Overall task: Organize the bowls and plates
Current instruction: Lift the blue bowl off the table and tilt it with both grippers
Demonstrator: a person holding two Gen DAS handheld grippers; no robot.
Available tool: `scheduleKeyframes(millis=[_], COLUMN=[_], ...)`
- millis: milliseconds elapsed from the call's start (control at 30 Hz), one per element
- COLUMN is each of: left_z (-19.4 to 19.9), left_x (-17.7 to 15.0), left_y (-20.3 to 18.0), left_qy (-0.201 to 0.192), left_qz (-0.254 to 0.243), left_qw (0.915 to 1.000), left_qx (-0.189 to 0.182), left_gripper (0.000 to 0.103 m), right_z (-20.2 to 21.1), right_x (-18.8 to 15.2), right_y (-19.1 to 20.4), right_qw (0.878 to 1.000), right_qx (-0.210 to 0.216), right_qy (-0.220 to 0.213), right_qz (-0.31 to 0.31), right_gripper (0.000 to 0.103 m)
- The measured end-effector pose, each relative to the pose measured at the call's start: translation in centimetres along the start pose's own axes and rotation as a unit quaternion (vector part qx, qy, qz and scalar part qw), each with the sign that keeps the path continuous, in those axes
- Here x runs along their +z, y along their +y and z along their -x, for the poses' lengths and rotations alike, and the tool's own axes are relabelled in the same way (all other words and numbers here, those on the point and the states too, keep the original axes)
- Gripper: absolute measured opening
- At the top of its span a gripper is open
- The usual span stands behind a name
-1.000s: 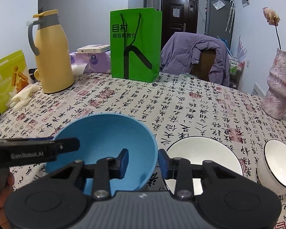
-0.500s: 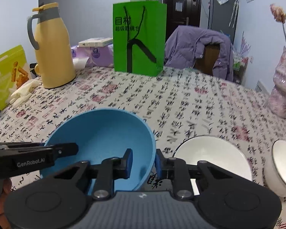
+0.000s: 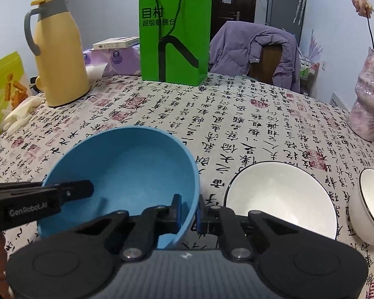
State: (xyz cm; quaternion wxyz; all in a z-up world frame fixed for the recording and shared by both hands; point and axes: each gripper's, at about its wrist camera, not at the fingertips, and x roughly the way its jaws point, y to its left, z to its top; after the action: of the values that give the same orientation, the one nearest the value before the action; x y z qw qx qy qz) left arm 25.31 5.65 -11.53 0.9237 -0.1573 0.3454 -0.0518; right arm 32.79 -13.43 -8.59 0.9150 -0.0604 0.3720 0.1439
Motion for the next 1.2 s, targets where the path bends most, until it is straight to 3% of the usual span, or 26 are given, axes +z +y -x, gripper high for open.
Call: scheduleKeyframes(millis=[567,1200], left_z=[0.4,2.6], left_x=[0.0,0.4], left_y=[0.0,-0.9], left_qy=[-0.012,-0.043], left_qz=[0.000,-0.011], left_qw=[0.9999,0.9987], left_qx=[0.012,0.025], left_gripper=[0.013,0.013], right_z=[-0.2,2.6], right_x=[0.1,0.7], right_y=[0.8,1.0], right_qw=[1.000,0.999], right_qx=[-0.011,-0.008], right_qy=[0.003,-0.037], right_qz=[0.002,-0.016], right_gripper=[0.010,0.010])
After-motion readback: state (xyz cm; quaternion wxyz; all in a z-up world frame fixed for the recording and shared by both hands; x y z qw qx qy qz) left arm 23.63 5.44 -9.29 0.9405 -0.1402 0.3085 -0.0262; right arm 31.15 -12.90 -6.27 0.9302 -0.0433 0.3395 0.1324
